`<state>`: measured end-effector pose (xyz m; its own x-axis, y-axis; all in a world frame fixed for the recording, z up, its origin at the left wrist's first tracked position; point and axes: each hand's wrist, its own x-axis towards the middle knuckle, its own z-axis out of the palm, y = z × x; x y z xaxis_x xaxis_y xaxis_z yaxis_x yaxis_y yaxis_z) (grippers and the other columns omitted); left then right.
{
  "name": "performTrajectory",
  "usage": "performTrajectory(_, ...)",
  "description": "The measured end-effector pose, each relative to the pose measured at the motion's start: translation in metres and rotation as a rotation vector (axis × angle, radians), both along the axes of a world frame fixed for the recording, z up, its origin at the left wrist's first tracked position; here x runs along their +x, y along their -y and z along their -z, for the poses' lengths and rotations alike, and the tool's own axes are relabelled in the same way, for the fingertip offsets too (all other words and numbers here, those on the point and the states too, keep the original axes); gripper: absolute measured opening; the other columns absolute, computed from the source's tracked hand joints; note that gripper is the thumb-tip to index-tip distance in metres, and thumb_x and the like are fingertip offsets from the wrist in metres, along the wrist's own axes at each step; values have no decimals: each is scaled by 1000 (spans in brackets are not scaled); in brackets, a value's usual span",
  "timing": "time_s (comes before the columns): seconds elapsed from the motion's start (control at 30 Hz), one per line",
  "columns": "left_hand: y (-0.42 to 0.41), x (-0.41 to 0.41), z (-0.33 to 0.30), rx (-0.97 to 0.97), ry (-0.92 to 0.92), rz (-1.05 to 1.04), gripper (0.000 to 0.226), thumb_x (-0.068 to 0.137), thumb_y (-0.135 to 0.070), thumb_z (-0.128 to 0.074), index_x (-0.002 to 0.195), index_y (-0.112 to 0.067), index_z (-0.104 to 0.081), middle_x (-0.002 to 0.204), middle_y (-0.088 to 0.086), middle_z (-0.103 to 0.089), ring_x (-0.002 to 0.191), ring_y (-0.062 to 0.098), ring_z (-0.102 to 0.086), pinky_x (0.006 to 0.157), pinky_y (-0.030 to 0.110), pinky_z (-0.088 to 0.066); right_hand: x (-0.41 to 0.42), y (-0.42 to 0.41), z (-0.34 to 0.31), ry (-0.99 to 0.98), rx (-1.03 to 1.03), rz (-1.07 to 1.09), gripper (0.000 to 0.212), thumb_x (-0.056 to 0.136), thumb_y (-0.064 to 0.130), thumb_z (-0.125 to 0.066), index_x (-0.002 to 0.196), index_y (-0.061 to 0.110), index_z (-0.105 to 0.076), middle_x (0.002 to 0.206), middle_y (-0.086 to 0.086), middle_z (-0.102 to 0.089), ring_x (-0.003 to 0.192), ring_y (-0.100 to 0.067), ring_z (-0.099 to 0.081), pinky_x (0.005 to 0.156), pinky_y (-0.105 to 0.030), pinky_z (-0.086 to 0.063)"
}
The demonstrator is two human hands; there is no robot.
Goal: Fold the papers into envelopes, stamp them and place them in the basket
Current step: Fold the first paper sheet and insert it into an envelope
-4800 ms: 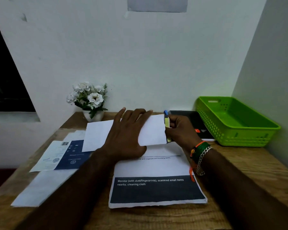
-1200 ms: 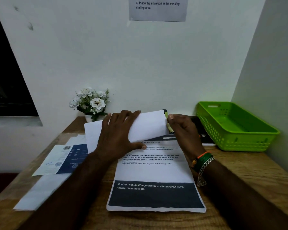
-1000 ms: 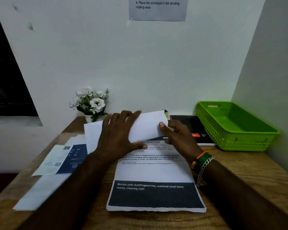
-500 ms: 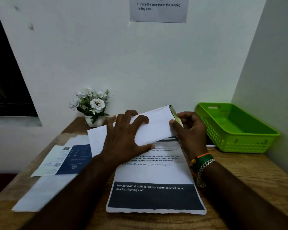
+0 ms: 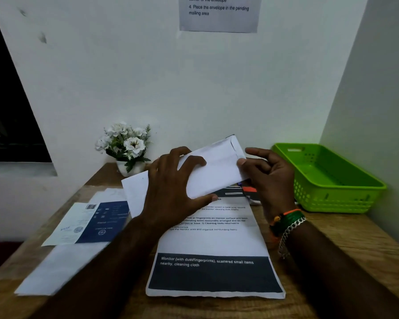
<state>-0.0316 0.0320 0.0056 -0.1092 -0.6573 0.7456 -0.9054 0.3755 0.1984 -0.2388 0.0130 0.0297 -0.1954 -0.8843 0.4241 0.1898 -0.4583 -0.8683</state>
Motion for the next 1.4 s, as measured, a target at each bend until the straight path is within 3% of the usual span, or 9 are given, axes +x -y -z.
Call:
performTrajectory(0.23,-7,-14,-7,-132,-158,213,67,72,-67,-79,124,-26,-68,152,1,-41,143,21,-32,118,31,-27,-3,-11,-16,44,-278,223,21,80,-1,-79,79,18,-71,73,9,-72,71,-6,-65,69,-22,-52)
performTrajectory(0.4,-26,-30,-19,-278,-462,442,24,90,-29,-74,97,-7,-76,109,6,-63,108,19,-62,91,29,-49,-2,-32,-20,-263,-704,452,10,83,-7,-73,83,2,-67,82,-10,-68,80,-17,-67,75,-27,-51)
performTrajectory(0.5,-35,-42,-24,-167,-767,567,17,92,-19,-72,92,-2,-73,93,10,-70,92,20,-69,81,26,-51,7,-33,-10,-537,-903,487,7,81,-4,-75,76,-5,-70,84,-11,-70,79,-22,-67,73,-31,-52)
performTrajectory(0.73,-38,-46,-23,1,-1133,572,17,89,-8,-73,84,6,-65,69,4,-71,64,14,-70,61,25,-56,22,-28,7,-813,-916,309,12,85,14,-78,84,2,-75,97,-9,-71,89,-25,-65,71,-40,-50)
performTrajectory(0.87,-33,-36,-26,-16,-1202,471,19,91,-10,-73,80,3,-65,69,7,-68,67,21,-67,66,39,-59,19,-30,5,-764,-802,148,32,81,29,-82,101,4,-76,112,-8,-69,107,-25,-63,86,-41,-50)
performTrajectory(0.97,-30,-23,-38,47,-1331,506,15,90,-11,-72,77,-7,-66,75,10,-69,73,23,-70,66,36,-61,14,-23,6,-562,-614,159,21,94,25,-66,107,10,-72,113,-2,-69,110,-23,-64,88,-42,-50)
performTrajectory(1.1,-24,3,-53,273,-1604,740,8,89,-18,-65,86,-11,-61,80,1,-73,76,14,-73,57,26,-59,3,7,6,-293,-96,138,13,97,28,-63,101,20,-72,105,-2,-72,91,-6,-67,81,-28,-53)
performTrajectory(1.27,-15,23,-48,485,-1790,855,19,92,-25,-60,104,-12,-67,87,2,-77,74,11,-74,57,21,-59,-15,34,20,-43,640,-245,27,88,26,-72,108,8,-73,95,-13,-63,73,-22,-61,56,-28,-51)
performTrajectory(1.4,-2,48,-40,616,-1723,681,24,97,-27,-61,113,-11,-66,91,4,-75,77,13,-71,58,24,-59,-20,35,26,-126,559,-169,27,85,5,-73,112,5,-70,97,-10,-68,75,-16,-61,53,-21,-52)
